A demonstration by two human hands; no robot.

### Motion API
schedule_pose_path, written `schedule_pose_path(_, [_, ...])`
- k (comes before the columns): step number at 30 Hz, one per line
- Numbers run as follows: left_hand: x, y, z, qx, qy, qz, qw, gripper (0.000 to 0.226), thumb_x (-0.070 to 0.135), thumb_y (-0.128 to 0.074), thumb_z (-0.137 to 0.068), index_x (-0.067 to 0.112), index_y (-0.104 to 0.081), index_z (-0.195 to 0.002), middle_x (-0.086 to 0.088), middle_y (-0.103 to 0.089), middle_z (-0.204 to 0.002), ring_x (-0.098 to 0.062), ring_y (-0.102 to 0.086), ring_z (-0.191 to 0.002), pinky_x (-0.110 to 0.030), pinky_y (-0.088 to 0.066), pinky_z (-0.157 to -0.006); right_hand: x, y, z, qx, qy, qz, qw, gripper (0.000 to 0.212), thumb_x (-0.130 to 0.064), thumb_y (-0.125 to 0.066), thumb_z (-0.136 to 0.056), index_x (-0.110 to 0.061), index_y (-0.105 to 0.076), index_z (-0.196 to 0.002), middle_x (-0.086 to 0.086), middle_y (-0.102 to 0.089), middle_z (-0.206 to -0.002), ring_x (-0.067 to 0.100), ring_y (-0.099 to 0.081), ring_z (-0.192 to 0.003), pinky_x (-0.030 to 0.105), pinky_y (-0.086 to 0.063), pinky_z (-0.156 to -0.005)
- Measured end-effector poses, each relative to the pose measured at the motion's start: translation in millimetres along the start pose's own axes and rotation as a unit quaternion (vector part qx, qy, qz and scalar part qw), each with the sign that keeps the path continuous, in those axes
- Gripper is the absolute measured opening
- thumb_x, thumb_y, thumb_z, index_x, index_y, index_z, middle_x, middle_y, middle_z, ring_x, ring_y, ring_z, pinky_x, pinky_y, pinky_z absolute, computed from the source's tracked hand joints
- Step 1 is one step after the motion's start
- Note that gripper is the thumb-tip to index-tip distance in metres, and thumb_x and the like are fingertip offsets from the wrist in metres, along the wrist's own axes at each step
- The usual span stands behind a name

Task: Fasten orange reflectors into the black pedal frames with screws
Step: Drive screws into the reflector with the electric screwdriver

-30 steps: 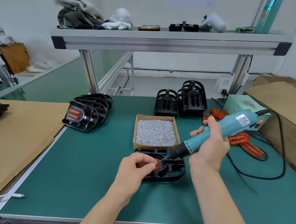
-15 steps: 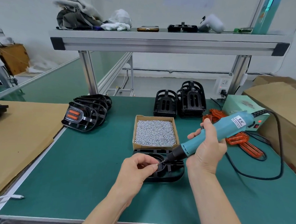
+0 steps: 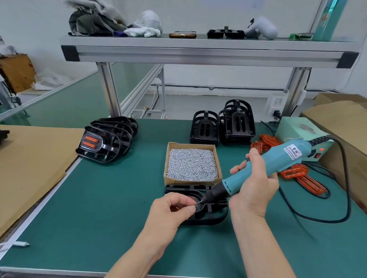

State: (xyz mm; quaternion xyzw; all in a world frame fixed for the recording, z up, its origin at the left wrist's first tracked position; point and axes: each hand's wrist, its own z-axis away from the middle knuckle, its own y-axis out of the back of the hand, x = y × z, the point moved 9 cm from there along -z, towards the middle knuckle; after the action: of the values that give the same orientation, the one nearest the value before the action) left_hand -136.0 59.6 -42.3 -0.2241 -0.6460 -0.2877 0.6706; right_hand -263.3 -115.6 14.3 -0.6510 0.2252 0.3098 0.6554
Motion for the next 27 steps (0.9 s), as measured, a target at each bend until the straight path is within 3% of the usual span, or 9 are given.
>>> schedule_pose_path(15, [-0.4, 2.4, 1.2, 0.014, -0.011, -0.011, 1.0, 0.022, 0.003, -0.077, -0.08, 0.025, -0.076, -0.076, -0.005, -0.073, -0.081, -0.007, -0.06, -0.07, -0.013, -0.048, -0.068, 0.9, 2.1, 1.4, 0.006, 0.009, 0.021, 1.0, 0.021, -0.015, -0.073, -0.088, -0.01, -0.053, -0.091, -0.004, -0.053, -0.054, 0.013, -0.051, -0.041, 0.024, -0.047, -0.046])
schedule_pose_path(19, [8.7, 4.6, 6.7, 0.054, -0.079, -0.083, 0.992, 0.027, 0.004, -0.076, -0.081, 0.03, -0.073, -0.077, 0.003, -0.07, -0.081, -0.008, -0.063, -0.074, -0.018, -0.049, -0.071, 1.4, 2.5, 2.4, 0.014, 0.011, 0.027, 0.999, 0.02, -0.014, -0.073, -0.088, -0.011, -0.054, -0.09, -0.004, -0.053, -0.053, 0.013, -0.051, -0.041, 0.023, -0.046, -0.046])
schedule_pose_path(21, [22.9, 3.4, 13.9, 0.081, -0.164, -0.165, 0.969, 0.027, 0.002, -0.075, -0.081, 0.028, -0.071, -0.076, 0.01, -0.065, -0.082, -0.007, -0.063, -0.08, -0.016, -0.047, -0.074, 1.2, 4.0, 2.4, 0.023, 0.009, 0.029, 0.999, 0.02, -0.015, -0.073, -0.088, -0.012, -0.054, -0.088, -0.004, -0.052, -0.053, 0.014, -0.051, -0.04, 0.023, -0.046, -0.045])
schedule_pose_path(24, [46.9, -4.5, 31.4, 0.131, -0.32, -0.297, 0.89, 0.011, 0.006, -0.071, -0.082, 0.017, -0.07, -0.083, 0.01, -0.061, -0.087, -0.008, -0.055, -0.088, -0.016, -0.042, -0.081, 1.0, 8.2, 1.4, 0.038, 0.004, 0.033, 0.999, 0.021, -0.016, -0.074, -0.087, -0.011, -0.053, -0.089, -0.005, -0.053, -0.053, 0.014, -0.052, -0.04, 0.022, -0.045, -0.044])
schedule_pose_path(27, [50.8, -10.7, 42.3, 0.161, -0.367, -0.316, 0.86, 0.006, 0.007, -0.067, -0.082, 0.012, -0.069, -0.084, 0.006, -0.061, -0.088, -0.013, -0.054, -0.085, -0.02, -0.042, -0.081, 1.0, 10.6, 0.9, 0.045, 0.002, 0.039, 0.998, 0.022, -0.018, -0.074, -0.086, -0.01, -0.054, -0.092, -0.006, -0.054, -0.053, 0.014, -0.052, -0.041, 0.021, -0.046, -0.046])
